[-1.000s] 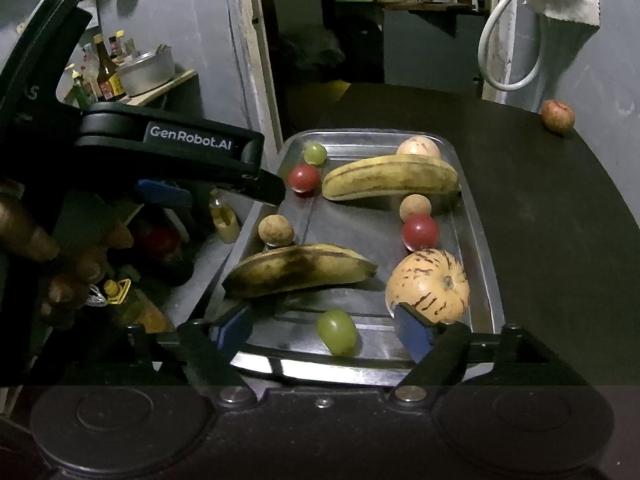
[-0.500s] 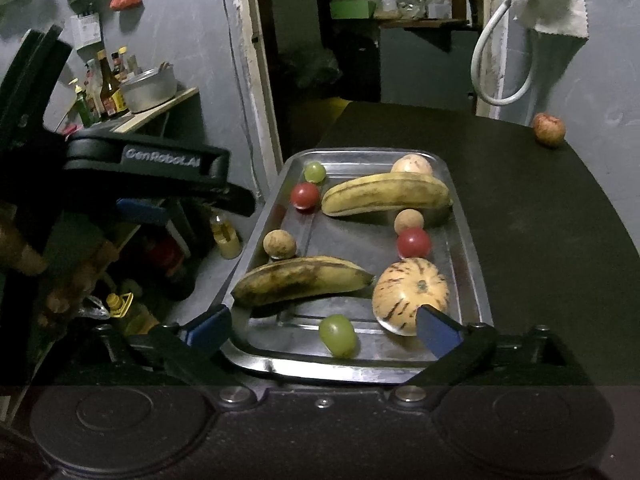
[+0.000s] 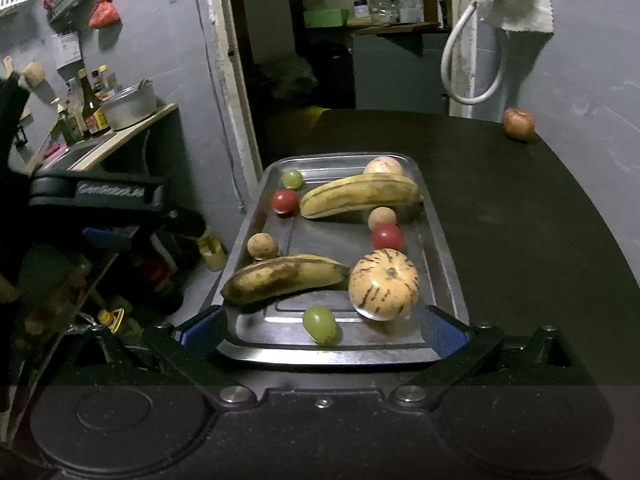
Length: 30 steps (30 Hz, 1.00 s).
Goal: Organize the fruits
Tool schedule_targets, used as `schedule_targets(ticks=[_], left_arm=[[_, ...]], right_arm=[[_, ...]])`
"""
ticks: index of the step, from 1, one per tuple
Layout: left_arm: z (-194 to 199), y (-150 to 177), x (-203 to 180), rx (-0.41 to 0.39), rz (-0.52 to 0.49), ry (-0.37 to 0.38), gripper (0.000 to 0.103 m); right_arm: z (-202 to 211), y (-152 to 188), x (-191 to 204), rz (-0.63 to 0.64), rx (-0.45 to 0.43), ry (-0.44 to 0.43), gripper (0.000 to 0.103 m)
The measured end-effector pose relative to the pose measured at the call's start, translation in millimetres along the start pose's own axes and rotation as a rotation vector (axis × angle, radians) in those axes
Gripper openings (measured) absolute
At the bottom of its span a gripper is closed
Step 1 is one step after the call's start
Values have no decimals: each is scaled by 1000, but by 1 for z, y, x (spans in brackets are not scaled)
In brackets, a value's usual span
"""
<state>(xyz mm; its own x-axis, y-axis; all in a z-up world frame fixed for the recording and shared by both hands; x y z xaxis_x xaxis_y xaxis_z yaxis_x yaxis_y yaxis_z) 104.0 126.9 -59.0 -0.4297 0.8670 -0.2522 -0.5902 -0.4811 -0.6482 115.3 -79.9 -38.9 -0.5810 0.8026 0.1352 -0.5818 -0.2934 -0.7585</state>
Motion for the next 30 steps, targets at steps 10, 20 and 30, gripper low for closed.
schedule_targets(ticks=[10,20,30], left_arm=[[18,18,2,-9,-19,-25,102],[37,33,-10,-39,-31,-34,102],[54,56,-20,-66,-49,-62,102]], right_arm=[[10,2,-21,-51,-37,54,102],[22,1,-42,-67,-52,63,102],[37,5,-57,-57,-55,57,102]])
Point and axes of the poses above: each gripper's, at about its wrist camera, not at the fingertips, and z roughly against the way its jaws point, x to its left, y to its underside, the point moved 6 cm from there along -z, roughly the way its jaws point, and after that the axes turned 4 degrees about -x, right-handed, at the moved point
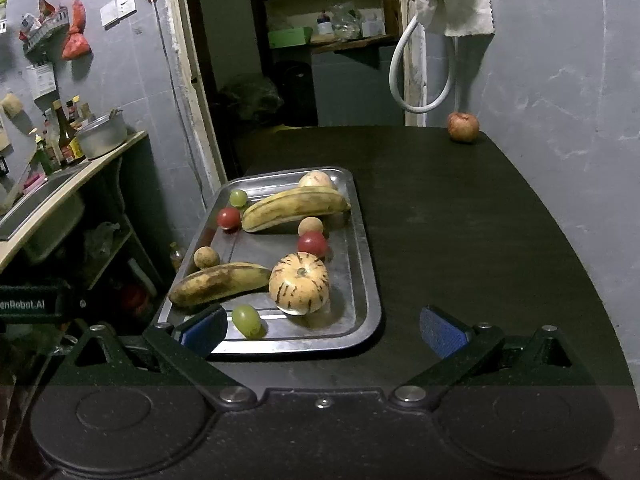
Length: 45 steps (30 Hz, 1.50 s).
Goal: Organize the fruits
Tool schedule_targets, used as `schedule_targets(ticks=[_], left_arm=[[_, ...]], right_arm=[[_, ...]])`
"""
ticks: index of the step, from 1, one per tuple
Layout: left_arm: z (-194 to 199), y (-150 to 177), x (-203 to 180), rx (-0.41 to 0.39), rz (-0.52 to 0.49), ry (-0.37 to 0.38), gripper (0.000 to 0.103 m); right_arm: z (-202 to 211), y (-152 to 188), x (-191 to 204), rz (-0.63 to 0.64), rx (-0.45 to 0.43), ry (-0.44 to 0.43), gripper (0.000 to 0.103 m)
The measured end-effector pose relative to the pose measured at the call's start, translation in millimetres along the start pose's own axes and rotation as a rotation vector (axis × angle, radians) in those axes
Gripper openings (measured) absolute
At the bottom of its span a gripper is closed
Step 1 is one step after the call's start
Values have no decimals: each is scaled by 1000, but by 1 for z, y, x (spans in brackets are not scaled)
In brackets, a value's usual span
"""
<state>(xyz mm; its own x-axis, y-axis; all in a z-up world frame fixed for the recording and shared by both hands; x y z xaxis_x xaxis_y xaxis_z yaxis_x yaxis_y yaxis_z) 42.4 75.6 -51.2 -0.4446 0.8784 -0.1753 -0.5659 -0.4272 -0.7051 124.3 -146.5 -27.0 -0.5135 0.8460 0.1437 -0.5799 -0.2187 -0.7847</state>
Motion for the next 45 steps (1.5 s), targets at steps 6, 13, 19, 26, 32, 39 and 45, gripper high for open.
schedule_targets(ticks=[6,13,19,26,32,39,45], left_arm=[[11,12,-3,0,0,-18,102],[23,25,-5,2,1,-29,102],[31,36,-8,13,2,-34,102],[37,50,-13,30,4,-40,102],[42,61,-17,35,2,-47,102],[49,73,-17,37,2,-59,102],[57,88,-17,30,0,-64,102]], right_arm=[[11,6,-6,4,2,-5,102],[24,14,-11,5,10,-10,102],[32,23,-16,8,26,-15,102],[40,34,-22,10,51,-19,102],[46,41,-26,11,50,-22,102],[53,55,-27,49,46,-20,102],[59,70,-26,74,47,-27,102]])
Point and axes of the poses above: each gripper's, at about its wrist camera, not at the fingertips, and z roughly against the way its jaws point, x to its left, y to its underside, the point moved 6 cm from there along -z, roughly the way its jaws point, and after that the axes turned 4 degrees about -x, right-handed, at the moved point
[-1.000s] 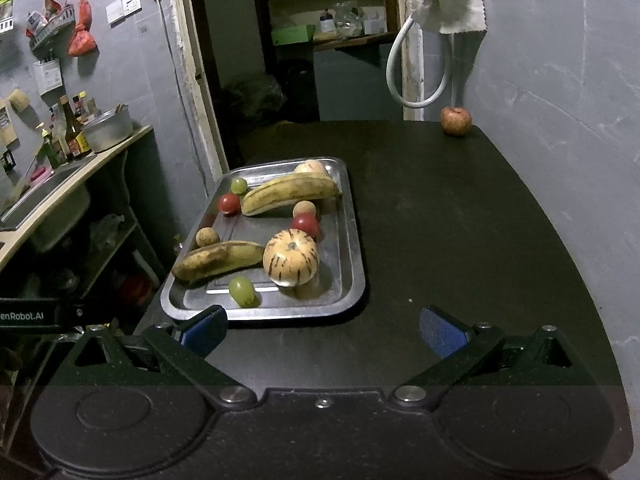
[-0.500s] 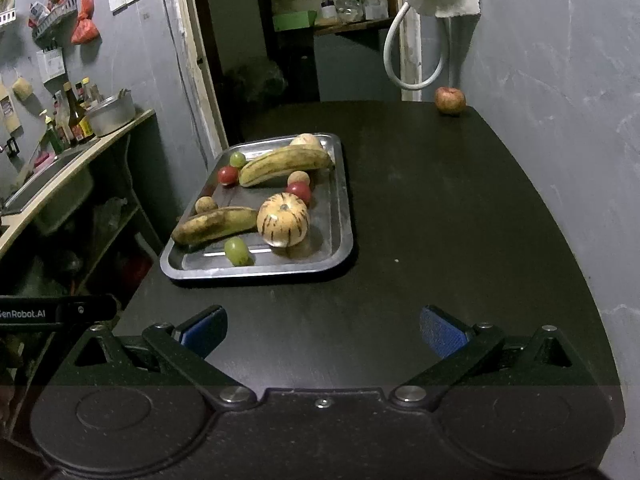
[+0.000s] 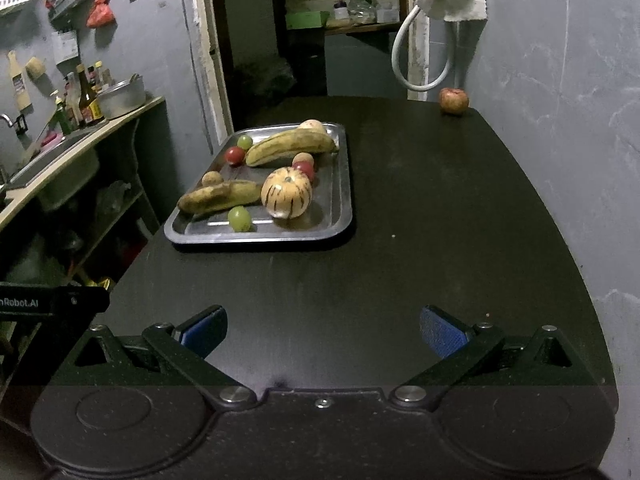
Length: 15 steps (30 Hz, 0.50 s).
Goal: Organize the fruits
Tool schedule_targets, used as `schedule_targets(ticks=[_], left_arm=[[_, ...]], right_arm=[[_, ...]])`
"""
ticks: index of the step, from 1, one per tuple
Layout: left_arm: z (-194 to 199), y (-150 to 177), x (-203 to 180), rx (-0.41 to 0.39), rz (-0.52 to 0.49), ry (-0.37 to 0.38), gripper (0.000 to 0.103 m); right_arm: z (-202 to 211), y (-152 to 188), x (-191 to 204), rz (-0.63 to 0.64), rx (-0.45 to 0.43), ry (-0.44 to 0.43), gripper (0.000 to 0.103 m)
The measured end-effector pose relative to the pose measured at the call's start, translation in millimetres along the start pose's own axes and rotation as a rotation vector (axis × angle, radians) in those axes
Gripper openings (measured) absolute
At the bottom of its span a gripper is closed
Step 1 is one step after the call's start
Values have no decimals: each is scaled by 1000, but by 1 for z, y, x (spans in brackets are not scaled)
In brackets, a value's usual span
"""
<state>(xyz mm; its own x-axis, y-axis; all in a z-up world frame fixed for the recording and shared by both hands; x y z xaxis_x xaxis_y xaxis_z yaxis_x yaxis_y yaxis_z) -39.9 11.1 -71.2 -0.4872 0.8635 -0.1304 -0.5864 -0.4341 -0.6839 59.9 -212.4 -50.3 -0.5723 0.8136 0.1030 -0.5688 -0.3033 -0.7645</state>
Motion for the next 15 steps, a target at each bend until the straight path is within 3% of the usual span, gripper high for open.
schedule_targets(ticks=[15], left_arm=[[12,17,3,0,5,-25,102]], right_arm=[[6,14,3,21,12,-24,102]])
Point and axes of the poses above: each gripper's, at about its wrist camera, not at the fingertips, and z roughly against the way its jaws point, x to its left, y to its underside, the point moved 6 cm from there along -z, roughly the way its jaws point, and after that the axes turned 4 degrees about -x, right-handed, at the moved point
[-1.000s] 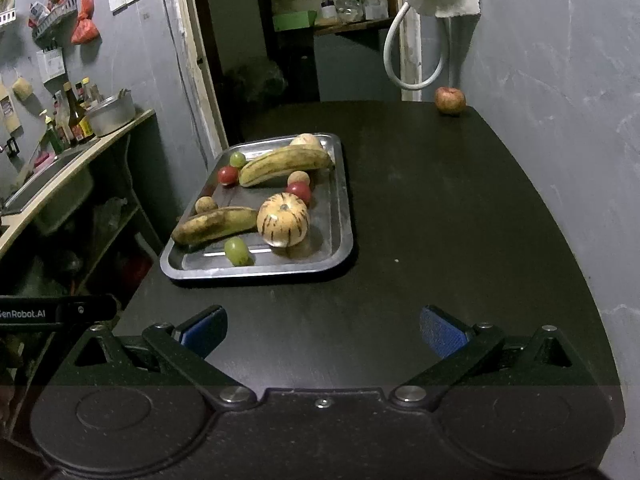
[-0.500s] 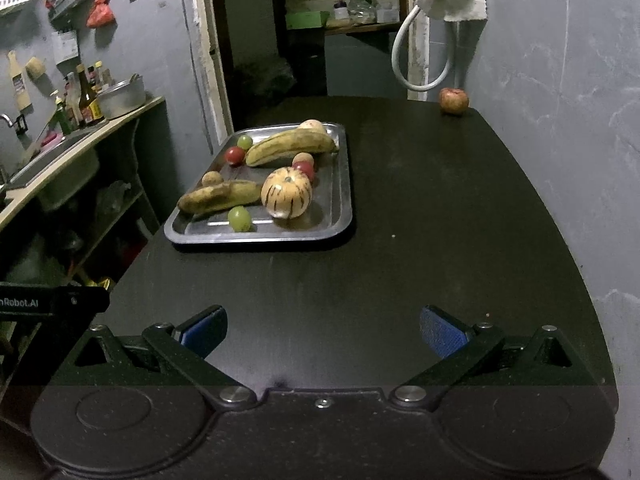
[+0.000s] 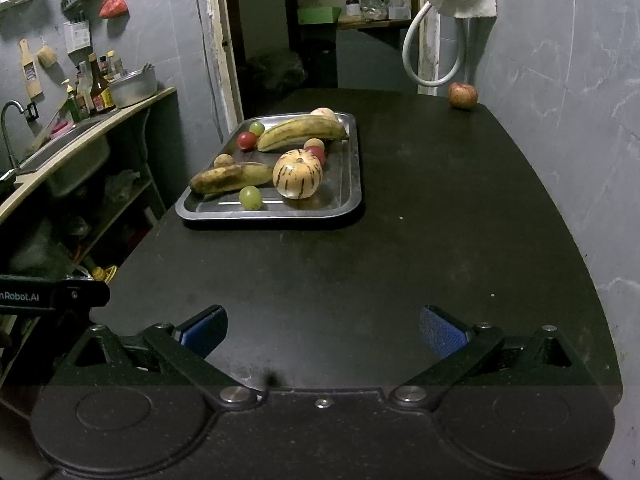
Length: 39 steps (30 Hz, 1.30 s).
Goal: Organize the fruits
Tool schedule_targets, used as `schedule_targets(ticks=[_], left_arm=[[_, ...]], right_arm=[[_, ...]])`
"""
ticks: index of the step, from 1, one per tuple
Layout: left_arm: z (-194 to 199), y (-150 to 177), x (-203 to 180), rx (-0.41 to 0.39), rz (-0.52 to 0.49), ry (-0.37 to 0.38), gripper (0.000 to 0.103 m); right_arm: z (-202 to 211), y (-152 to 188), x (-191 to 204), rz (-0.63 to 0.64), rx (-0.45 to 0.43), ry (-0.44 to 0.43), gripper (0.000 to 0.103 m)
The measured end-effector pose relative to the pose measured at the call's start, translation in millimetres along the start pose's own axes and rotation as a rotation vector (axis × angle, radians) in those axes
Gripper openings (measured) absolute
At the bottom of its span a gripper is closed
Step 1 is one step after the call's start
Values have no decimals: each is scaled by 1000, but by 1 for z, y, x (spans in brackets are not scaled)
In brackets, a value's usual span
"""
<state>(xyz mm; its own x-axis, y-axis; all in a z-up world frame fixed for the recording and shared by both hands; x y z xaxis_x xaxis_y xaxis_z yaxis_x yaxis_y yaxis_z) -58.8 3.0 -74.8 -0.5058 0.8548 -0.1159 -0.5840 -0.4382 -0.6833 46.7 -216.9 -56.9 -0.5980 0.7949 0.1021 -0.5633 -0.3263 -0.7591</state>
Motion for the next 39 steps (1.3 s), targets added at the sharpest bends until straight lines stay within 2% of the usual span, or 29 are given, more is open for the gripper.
schedule_targets(ticks=[39], left_arm=[[0,-1,-2,3,2,-9,102]], right_arm=[[1,1,-4,-12,4,-6,102]])
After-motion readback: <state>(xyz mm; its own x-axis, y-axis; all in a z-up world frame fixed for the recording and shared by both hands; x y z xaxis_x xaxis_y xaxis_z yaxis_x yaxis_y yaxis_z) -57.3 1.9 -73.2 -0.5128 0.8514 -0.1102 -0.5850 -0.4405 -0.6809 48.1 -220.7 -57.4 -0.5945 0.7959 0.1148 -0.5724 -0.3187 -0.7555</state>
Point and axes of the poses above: each gripper's, at about its wrist camera, not at the fingertips, and z roughly against the way its jaws point, x to its left, y to its underside, the point moved 6 cm from there along -z, roughly the way its jaws point, and after that the axes turned 4 degrees about -x, right-handed, at the moved point
